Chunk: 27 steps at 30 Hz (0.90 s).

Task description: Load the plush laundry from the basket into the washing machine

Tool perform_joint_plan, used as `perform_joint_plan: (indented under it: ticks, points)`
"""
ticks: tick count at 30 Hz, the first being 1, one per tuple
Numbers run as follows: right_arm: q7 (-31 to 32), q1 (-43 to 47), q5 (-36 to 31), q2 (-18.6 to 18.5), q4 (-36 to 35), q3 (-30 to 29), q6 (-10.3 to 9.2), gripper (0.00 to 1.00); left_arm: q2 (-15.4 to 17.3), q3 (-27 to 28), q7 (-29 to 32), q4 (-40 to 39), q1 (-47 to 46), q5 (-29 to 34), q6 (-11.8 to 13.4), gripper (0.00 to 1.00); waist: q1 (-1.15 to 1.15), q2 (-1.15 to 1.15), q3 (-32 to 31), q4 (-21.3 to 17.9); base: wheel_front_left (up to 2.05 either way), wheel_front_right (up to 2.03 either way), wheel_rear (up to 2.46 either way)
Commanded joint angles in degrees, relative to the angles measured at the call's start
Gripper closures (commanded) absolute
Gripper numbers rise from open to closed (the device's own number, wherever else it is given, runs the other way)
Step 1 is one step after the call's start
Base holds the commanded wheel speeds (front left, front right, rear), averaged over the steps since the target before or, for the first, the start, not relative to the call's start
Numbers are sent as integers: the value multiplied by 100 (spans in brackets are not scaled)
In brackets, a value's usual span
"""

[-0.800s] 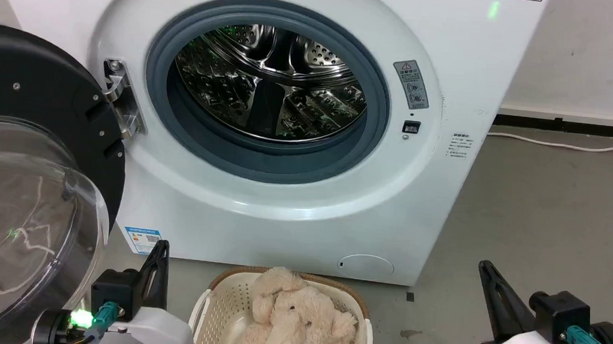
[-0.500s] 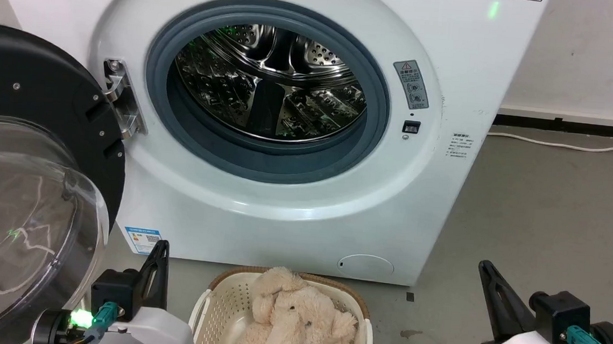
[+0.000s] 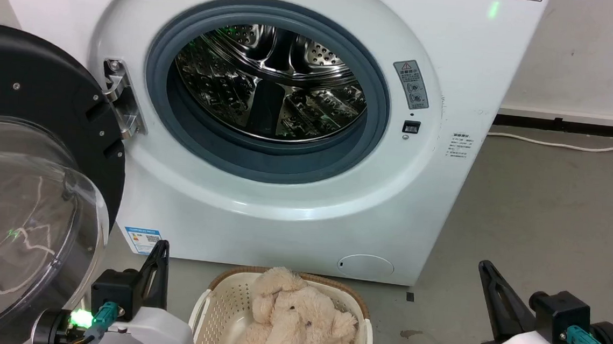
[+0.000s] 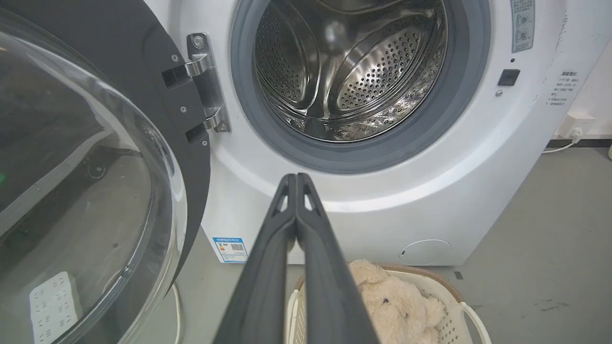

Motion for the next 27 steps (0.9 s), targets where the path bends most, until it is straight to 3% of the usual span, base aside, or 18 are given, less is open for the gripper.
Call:
perform_joint_plan:
  ticks: [1,14,15,27]
  points:
    - [2,-68,-42,-6,-29,-2,3,100,0,2,2,-27,-85,9,-25,100,0,0,0,0,0,0,0]
    - [2,-68,-42,-6,-29,-2,3,100,0,2,2,-27,-85,9,-25,100,0,0,0,0,0,0,0]
    - [-1,0,1,0,0,0,0,0,0,0,-1,0,0,0,0,0,0,0,0,0,0,0,0]
    - [-90,9,107,0,-24,-31,0,0,0,-65,-90,-35,-20,-18,-3,0,0,0,30,-4,0,0,0]
